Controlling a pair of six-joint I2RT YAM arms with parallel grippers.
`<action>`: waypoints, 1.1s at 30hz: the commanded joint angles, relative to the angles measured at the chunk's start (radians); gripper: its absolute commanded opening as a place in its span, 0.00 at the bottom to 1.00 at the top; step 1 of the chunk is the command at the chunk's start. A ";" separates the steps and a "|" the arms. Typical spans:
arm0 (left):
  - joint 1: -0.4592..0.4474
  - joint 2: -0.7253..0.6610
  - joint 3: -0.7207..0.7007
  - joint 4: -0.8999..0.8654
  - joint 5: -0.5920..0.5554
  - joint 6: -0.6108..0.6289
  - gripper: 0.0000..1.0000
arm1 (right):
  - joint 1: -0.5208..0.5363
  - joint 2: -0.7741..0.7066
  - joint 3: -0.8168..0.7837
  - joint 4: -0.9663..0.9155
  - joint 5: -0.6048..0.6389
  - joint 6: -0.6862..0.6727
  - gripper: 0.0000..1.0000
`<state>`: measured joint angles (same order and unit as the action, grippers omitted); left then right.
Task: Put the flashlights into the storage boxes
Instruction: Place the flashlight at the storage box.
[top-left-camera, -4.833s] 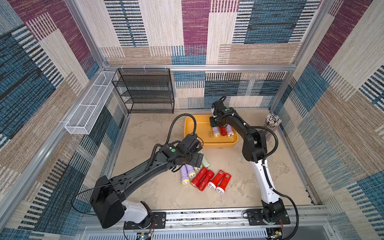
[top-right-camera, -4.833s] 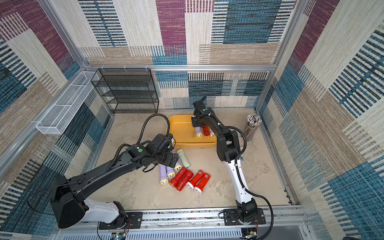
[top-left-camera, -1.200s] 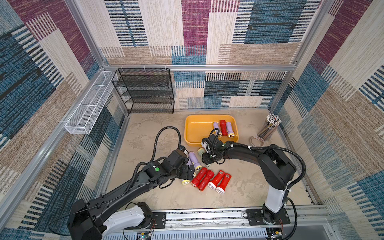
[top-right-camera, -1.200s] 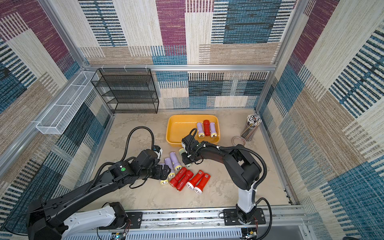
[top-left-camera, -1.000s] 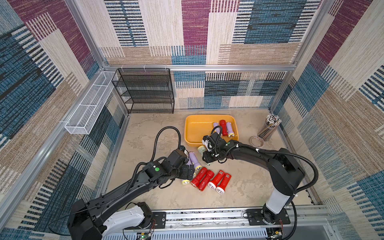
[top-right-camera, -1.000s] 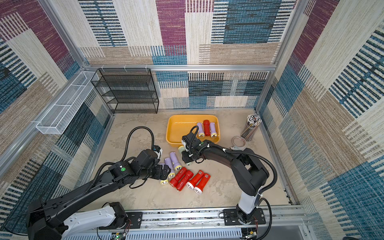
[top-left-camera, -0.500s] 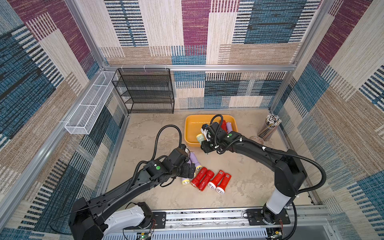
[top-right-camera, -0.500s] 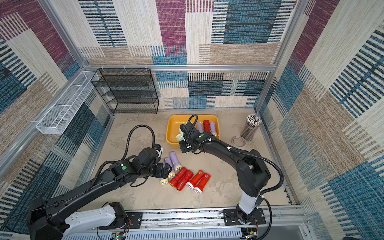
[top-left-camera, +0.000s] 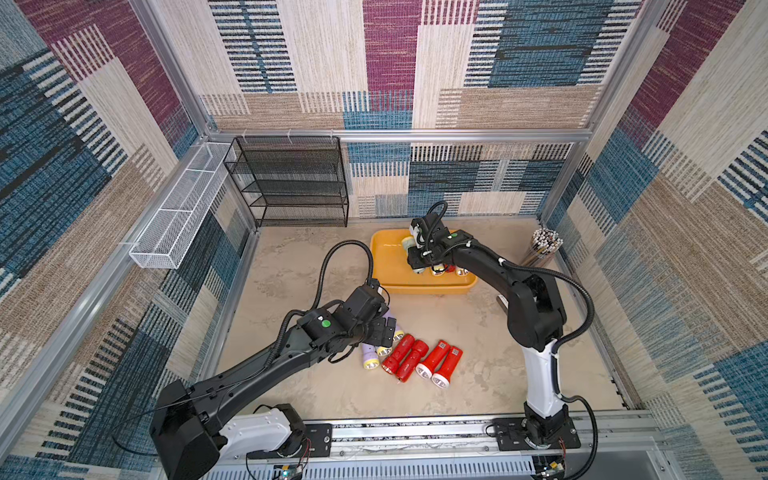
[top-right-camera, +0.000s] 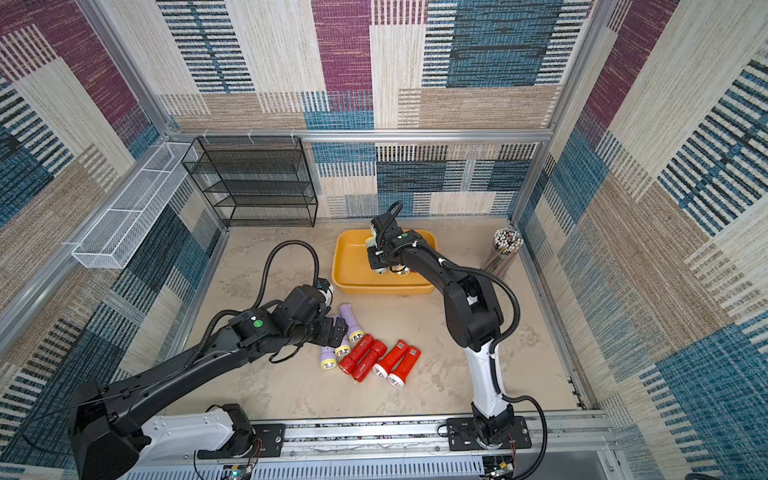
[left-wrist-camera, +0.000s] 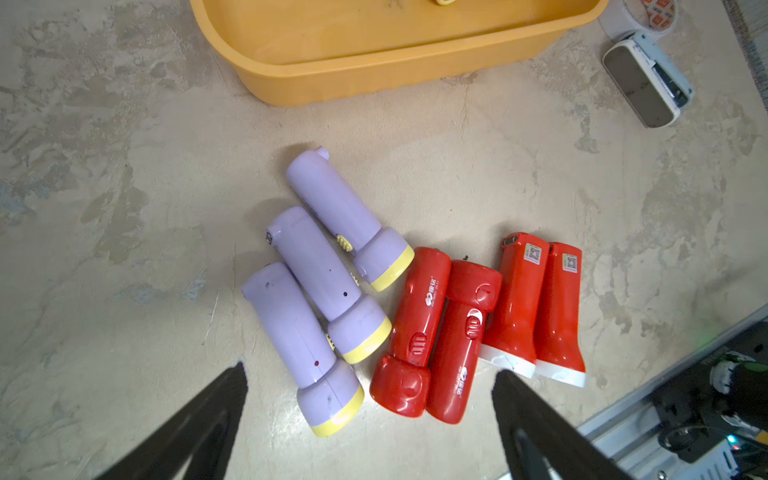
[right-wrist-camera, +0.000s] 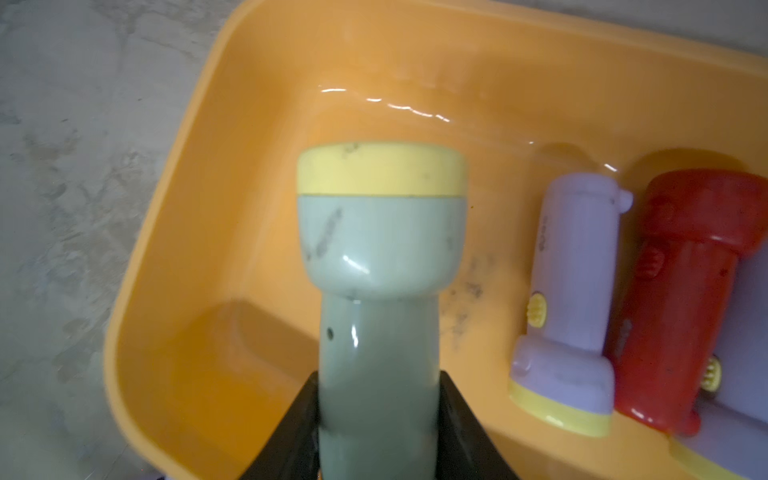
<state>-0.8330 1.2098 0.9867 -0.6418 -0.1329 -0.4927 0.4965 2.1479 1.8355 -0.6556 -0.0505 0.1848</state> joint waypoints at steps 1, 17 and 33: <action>0.002 0.027 0.026 -0.005 -0.027 0.035 0.96 | -0.021 0.078 0.080 -0.033 -0.015 -0.015 0.42; 0.020 0.135 0.059 0.019 -0.009 0.059 0.96 | -0.070 0.296 0.290 -0.109 0.001 0.002 0.47; 0.020 0.084 0.047 0.007 -0.002 0.045 0.96 | -0.065 0.157 0.198 -0.065 0.001 0.025 0.58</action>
<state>-0.8124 1.3037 1.0374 -0.6338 -0.1421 -0.4458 0.4263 2.3283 2.0491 -0.7517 -0.0418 0.1940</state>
